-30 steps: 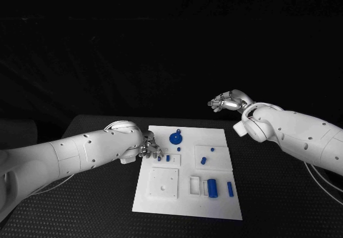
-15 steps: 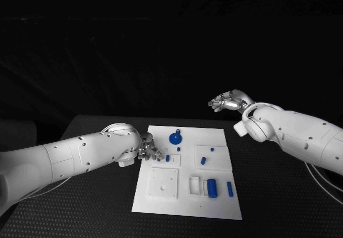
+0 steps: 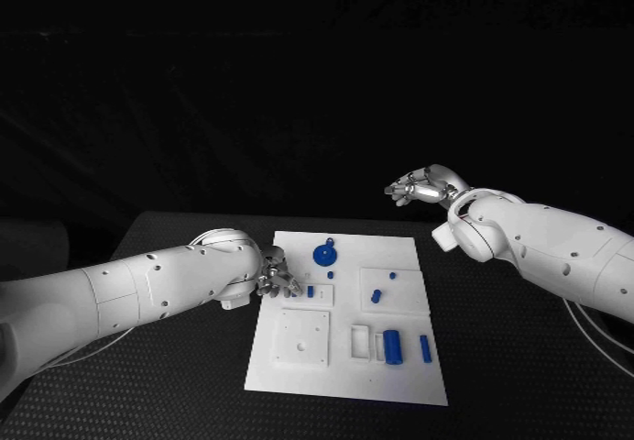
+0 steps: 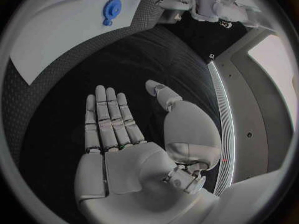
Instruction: Assemble the parts on the task board
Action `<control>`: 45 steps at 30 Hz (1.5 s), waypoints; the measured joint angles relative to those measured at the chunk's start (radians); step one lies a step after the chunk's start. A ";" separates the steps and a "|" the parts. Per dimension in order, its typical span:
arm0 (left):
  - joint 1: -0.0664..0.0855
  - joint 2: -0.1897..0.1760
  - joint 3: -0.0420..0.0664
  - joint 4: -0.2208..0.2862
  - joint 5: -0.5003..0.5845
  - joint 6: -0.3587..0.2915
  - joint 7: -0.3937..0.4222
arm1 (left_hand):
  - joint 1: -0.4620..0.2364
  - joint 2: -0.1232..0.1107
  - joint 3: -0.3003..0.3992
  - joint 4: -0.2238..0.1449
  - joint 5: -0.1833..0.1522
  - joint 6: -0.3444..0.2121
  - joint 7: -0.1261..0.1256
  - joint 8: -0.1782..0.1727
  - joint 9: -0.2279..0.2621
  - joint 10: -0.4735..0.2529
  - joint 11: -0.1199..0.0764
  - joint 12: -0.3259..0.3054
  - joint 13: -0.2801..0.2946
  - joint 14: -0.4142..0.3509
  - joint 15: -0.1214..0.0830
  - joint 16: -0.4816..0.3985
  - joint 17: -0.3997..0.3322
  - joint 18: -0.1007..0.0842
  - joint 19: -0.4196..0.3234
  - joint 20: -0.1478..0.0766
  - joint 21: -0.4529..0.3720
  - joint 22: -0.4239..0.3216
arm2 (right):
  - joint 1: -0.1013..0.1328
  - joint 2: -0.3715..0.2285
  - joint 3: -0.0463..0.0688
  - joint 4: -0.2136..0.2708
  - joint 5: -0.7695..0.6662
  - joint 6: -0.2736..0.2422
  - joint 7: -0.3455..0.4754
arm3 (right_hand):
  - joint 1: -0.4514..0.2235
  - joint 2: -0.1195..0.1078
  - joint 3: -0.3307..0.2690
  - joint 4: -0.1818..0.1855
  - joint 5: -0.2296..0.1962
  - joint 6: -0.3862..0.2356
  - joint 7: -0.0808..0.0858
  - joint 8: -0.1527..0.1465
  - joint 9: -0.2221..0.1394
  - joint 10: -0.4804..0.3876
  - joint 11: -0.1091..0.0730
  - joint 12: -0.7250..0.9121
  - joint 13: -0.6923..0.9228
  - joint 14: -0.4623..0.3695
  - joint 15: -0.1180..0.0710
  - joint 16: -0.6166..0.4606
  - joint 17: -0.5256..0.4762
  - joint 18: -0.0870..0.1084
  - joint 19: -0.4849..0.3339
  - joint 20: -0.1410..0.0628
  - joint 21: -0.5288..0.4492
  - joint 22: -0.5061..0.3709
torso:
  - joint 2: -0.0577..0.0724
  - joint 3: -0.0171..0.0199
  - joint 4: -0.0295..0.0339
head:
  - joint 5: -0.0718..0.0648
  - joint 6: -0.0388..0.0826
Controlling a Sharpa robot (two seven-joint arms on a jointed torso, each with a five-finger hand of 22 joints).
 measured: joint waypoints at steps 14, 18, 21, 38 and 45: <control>-0.004 0.005 0.002 -0.012 0.002 -0.001 0.008 | 0.011 0.043 -0.002 -0.021 -0.014 0.006 0.002 0.003 -0.003 0.000 0.000 0.000 0.000 0.000 0.000 0.000 0.000 0.000 0.000 0.000 0.000 0.000 | 0.000 0.002 0.000 -0.001 0.000 0.000 0.000 | 0.000 0.000 0.000 0.000 0.000 0.000 0.000 0.004 0.000 0.000 0.000 0.000 0.000 0.000 0.000 0.000 0.001 0.000 0.000 0.000 -0.003 0.001 | 0.000 -0.0001 -0.0007 | 0.002 -0.002; -0.005 0.006 0.002 -0.016 0.004 0.000 0.011 | 0.017 0.049 -0.001 -0.031 -0.016 0.007 0.000 0.003 -0.003 0.002 -0.002 0.000 0.000 0.000 0.000 0.000 0.000 0.000 0.000 0.000 0.000 0.000 | 0.000 0.002 0.000 0.000 0.000 0.000 0.000 | 0.000 0.000 0.000 0.000 0.000 0.000 0.000 0.004 -0.001 0.000 0.000 0.000 0.000 0.000 0.000 0.000 0.001 0.000 0.001 0.001 -0.004 0.001 | 0.000 -0.0001 -0.0008 | 0.003 -0.002; -0.005 0.006 0.003 -0.016 0.005 0.001 0.013 | 0.022 0.054 -0.001 -0.033 -0.016 0.007 0.000 0.003 -0.003 0.002 -0.002 0.000 0.000 0.000 0.000 0.000 0.000 0.000 0.000 0.000 0.000 0.000 | 0.000 0.002 0.000 0.000 0.000 0.000 0.000 | 0.000 0.000 0.000 0.000 0.000 0.000 0.000 0.004 -0.001 0.000 0.000 0.000 0.000 0.000 0.000 0.000 0.001 0.000 0.004 0.004 -0.004 0.001 | 0.000 -0.0001 -0.0008 | 0.003 -0.002; -0.007 0.001 0.003 -0.007 0.009 0.002 0.030 | 0.076 0.108 0.021 -0.098 0.013 0.018 0.004 -0.008 -0.011 0.003 -0.001 0.000 -0.003 -0.001 0.004 0.009 0.000 0.000 0.000 0.000 0.004 0.000 | 0.000 0.001 0.000 0.000 0.000 0.000 0.000 | 0.000 0.000 0.000 0.000 0.000 0.000 0.000 0.004 -0.001 0.000 0.000 0.000 0.000 0.000 0.000 0.000 0.001 0.000 0.004 0.004 -0.004 0.002 | 0.000 -0.0001 -0.0003 | 0.001 -0.004; -0.008 0.000 0.003 -0.006 0.013 -0.001 0.038 | 0.087 0.134 0.024 -0.119 0.040 0.023 0.002 -0.012 -0.013 0.009 -0.002 0.000 -0.003 0.003 0.011 0.009 0.001 0.000 0.000 0.000 0.004 -0.001 | 0.000 0.001 0.000 0.000 0.000 0.000 0.000 | 0.000 0.000 0.000 0.000 0.000 0.000 0.000 0.004 -0.001 0.000 0.000 0.000 0.000 0.000 0.000 0.000 0.001 0.000 0.004 0.004 -0.004 0.003 | 0.000 -0.0003 -0.0003 | -0.001 -0.001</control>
